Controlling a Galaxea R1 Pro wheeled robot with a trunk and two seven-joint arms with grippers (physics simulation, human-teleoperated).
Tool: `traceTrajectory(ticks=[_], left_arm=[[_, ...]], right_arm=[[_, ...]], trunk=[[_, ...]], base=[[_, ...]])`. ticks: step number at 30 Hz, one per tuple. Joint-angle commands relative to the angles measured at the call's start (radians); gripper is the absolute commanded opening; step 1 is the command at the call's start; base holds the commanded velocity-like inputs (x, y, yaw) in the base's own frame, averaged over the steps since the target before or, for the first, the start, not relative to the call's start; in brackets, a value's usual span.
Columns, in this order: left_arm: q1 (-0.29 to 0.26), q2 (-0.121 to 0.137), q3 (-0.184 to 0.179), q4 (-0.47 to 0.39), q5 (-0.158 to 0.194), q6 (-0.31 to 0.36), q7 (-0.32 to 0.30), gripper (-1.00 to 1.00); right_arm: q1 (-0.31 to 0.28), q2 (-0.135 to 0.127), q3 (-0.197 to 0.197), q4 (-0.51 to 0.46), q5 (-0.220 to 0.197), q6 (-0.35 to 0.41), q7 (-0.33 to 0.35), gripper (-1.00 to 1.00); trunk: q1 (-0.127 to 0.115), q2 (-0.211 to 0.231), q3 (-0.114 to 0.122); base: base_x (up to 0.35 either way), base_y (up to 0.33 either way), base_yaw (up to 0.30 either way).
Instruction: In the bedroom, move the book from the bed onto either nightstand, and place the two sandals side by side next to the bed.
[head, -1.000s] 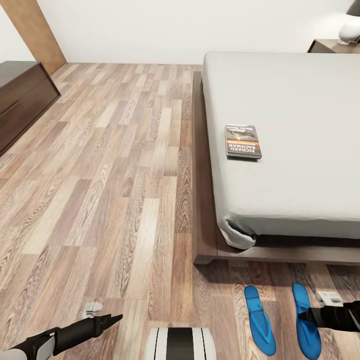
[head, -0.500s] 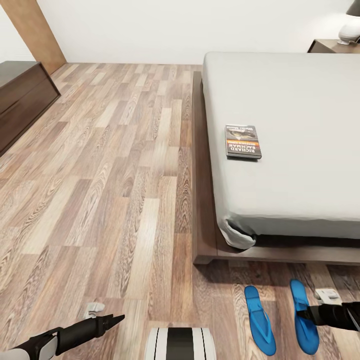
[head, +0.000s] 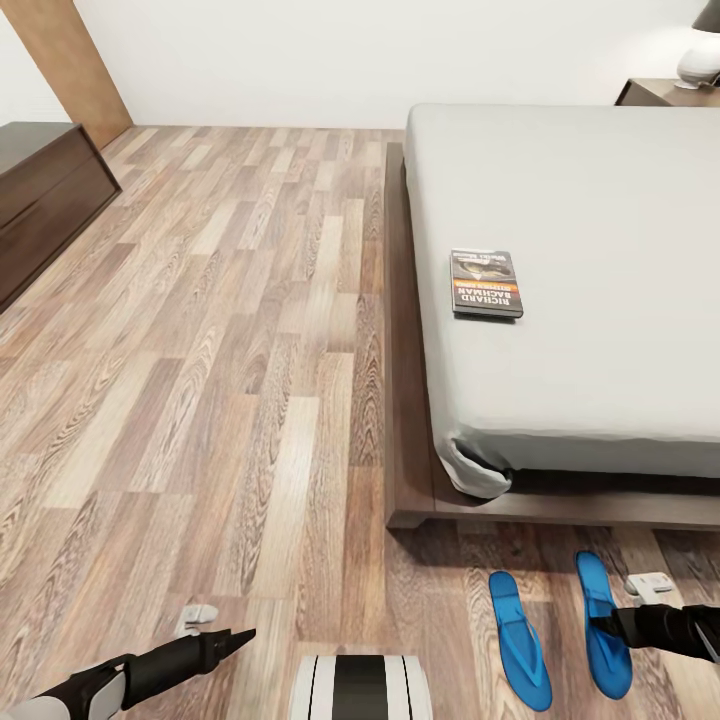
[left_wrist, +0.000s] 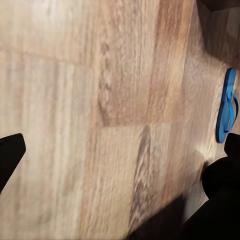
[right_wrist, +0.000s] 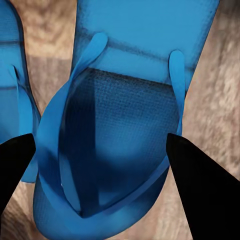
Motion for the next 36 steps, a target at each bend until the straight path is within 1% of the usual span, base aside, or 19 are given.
traceTrajectory(ticks=[1, 2, 3, 5, 11, 18, 21, 22, 24, 26, 27, 28, 29, 30, 31, 33, 34, 36], left_arm=[[0.0, 0.0, -0.008, 0.0, 0.007, -0.004, -0.002, 1.0], [0.0, 0.0, -0.008, 0.0, 0.007, -0.004, -0.002, 1.0], [0.0, 0.0, -0.008, 0.0, 0.007, -0.004, -0.002, 1.0], [0.0, 0.0, -0.009, 0.0, 0.007, -0.004, -0.001, 1.0], [0.0, 0.0, -0.009, 0.0, 0.007, -0.002, -0.002, 1.0], [0.0, 0.001, -0.007, 0.0, 0.007, 0.0, -0.003, 1.0], [0.0, 0.004, -0.002, -0.003, 0.009, 0.003, -0.017, 1.0], [0.0, 0.005, 0.0, -0.004, 0.009, 0.006, -0.033, 1.0], [-0.007, 0.009, 0.003, -0.006, 0.009, 0.042, -0.115, 1.0], [-0.014, 0.017, 0.004, -0.007, 0.009, 0.102, -0.196, 1.0], [-0.021, 0.03, 0.004, -0.013, 0.01, 0.129, -0.23, 1.0], [-0.04, 0.051, 0.005, -0.033, 0.011, 0.161, -0.261, 1.0], [-0.057, 0.063, 0.008, -0.053, 0.015, 0.179, -0.273, 1.0], [-0.072, 0.073, 0.016, -0.076, 0.028, 0.197, -0.281, 1.0], [-0.082, 0.081, 0.029, -0.097, 0.049, 0.218, -0.286, 1.0], [-0.096, 0.092, 0.065, -0.134, 0.126, 0.273, -0.292, 1.0], [-0.098, 0.094, 0.071, -0.139, 0.142, 0.281, -0.293, 1.0], [-0.1, 0.1, 0.078, -0.145, 0.162, 0.292, -0.294, 1.0]], right_arm=[[0.0, 0.002, -0.005, -0.001, 0.009, -0.006, 0.008, -1.0], [0.0, 0.004, -0.005, -0.001, 0.008, -0.02, 0.008, -1.0], [0.0, 0.012, -0.006, -0.001, 0.008, -0.042, 0.008, -1.0], [0.0, 0.02, -0.006, -0.001, 0.007, -0.059, 0.008, -1.0], [0.0, 0.025, -0.005, -0.001, 0.007, -0.07, 0.008, -1.0], [0.0, 0.025, -0.005, -0.001, 0.008, -0.071, 0.008, -1.0], [0.0, 0.025, -0.006, -0.001, 0.008, -0.071, 0.008, -1.0], [0.0, 0.025, -0.006, -0.001, 0.008, -0.071, 0.008, -1.0], [0.0, 0.025, -0.006, -0.002, 0.008, -0.071, 0.008, -1.0], [0.0, 0.025, -0.006, -0.002, 0.008, -0.071, 0.008, -1.0], [0.0, 0.025, -0.006, -0.002, 0.008, -0.071, 0.008, -1.0], [0.0, 0.025, -0.006, -0.002, 0.008, -0.071, 0.008, -1.0], [0.0, 0.025, -0.006, -0.002, 0.008, -0.071, 0.008, -1.0], [0.0, 0.025, -0.007, -0.002, 0.008, -0.071, 0.008, -1.0], [0.0, 0.025, -0.007, -0.002, 0.008, -0.071, 0.008, -1.0], [0.0, 0.025, -0.008, -0.003, 0.008, -0.071, 0.009, -1.0], [0.0, 0.025, -0.008, -0.003, 0.008, -0.071, 0.009, -1.0], [0.0, 0.025, -0.008, -0.003, 0.008, -0.071, 0.009, -1.0]], trunk=[[0.0, 0.0, -0.001], [0.0, 0.0, -0.001], [0.0, 0.0, -0.004], [0.001, -0.001, -0.012], [0.004, -0.002, -0.035], [0.004, -0.002, -0.035], [0.004, -0.002, -0.035], [0.004, -0.002, -0.035], [0.004, -0.002, -0.035], [0.004, -0.002, -0.035], [0.004, -0.002, -0.035], [0.004, -0.002, -0.035], [0.004, -0.003, -0.039], [0.005, -0.003, -0.043], [0.005, -0.003, -0.047], [0.005, -0.003, -0.047], [0.005, -0.003, -0.047], [0.005, -0.003, -0.047]], base=[[0.0, 0.0, 0.0], [0.0, 0.0, 0.0], [0.0, 0.0, 0.0], [0.0, 0.0, 0.0], [0.0, 0.0, 0.0], [0.0, 0.0, 0.0], [0.0, 0.0, 0.0], [0.0, 0.0, 0.0], [0.0, 0.0, 0.0], [0.0, 0.0, 0.0], [0.0, 0.0, 0.0], [0.0, 0.0, 0.0], [0.0, 0.0, 0.0], [0.0, 0.0, 0.0], [0.0, 0.0, 0.0], [0.0, 0.0, 0.0], [0.0, 0.0, 0.0], [0.0, 0.0, 0.0]])
